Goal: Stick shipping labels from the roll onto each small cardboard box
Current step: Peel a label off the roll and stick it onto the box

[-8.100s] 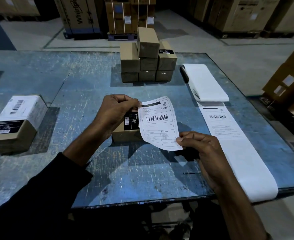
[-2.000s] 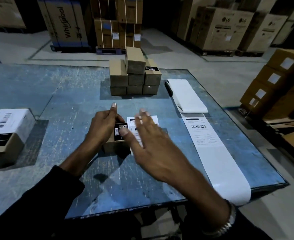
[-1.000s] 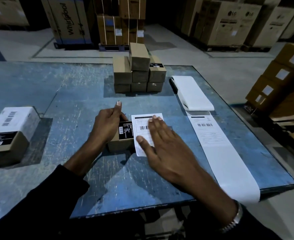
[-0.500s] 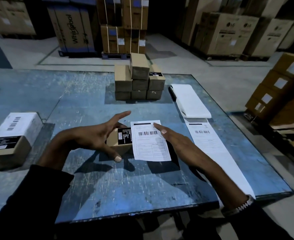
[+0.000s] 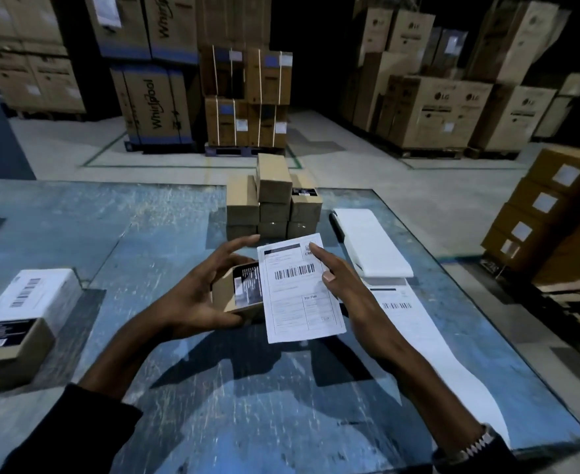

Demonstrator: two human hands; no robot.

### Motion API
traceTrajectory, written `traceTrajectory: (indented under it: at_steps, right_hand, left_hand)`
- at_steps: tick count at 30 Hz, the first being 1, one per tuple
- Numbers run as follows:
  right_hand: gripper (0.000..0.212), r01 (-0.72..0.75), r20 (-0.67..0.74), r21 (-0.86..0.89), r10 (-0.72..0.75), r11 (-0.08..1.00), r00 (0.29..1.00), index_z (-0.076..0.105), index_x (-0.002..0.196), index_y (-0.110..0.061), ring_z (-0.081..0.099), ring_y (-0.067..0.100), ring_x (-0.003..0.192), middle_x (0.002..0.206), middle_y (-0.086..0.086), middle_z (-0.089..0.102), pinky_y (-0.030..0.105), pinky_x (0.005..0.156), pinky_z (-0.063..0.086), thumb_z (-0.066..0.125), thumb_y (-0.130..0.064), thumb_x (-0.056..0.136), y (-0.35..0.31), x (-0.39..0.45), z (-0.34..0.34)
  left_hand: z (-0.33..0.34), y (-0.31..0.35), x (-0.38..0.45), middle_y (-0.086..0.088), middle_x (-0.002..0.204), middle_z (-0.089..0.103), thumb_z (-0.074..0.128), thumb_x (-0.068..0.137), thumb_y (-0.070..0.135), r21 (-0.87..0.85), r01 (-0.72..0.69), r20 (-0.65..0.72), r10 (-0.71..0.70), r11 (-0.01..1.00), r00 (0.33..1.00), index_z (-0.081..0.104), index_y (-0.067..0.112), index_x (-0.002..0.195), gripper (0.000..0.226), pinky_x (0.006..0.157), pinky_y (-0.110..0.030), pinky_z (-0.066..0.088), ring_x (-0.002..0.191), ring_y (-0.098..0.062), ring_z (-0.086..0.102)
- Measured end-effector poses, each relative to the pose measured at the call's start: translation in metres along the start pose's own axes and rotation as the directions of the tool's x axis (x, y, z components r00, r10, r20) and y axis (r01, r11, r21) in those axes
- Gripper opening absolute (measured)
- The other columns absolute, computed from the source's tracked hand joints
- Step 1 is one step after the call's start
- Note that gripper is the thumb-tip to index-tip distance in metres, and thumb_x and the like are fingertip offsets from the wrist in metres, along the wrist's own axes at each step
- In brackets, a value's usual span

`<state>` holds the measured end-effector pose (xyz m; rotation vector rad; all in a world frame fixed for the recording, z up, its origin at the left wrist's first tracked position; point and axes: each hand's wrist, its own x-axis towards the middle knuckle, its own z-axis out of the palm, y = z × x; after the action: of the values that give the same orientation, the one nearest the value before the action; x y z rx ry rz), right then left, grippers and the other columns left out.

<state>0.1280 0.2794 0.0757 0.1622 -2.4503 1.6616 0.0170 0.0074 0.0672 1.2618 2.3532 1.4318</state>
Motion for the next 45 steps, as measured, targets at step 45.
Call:
traceTrajectory:
  at_steps: [45]
  right_hand:
    - [0.057, 0.405, 0.188, 0.12, -0.421, 0.906, 0.887, 0.069, 0.13, -0.015, 0.05, 0.031, 0.145, 0.152, 0.002, 0.049, 0.045, 0.092, 0.065, 0.091, -0.005, 0.078, 0.005, 0.062, -0.039]
  left_hand:
    - [0.006, 0.01, 0.003, 0.003, 0.146, 0.046, 0.078, 0.079, 0.023, 0.629, -0.174, -0.225, 0.391, 0.757, 0.892, 0.044, 0.033, 0.156, 0.085, 0.102, -0.031, 0.053, 0.136, -0.021, 0.048]
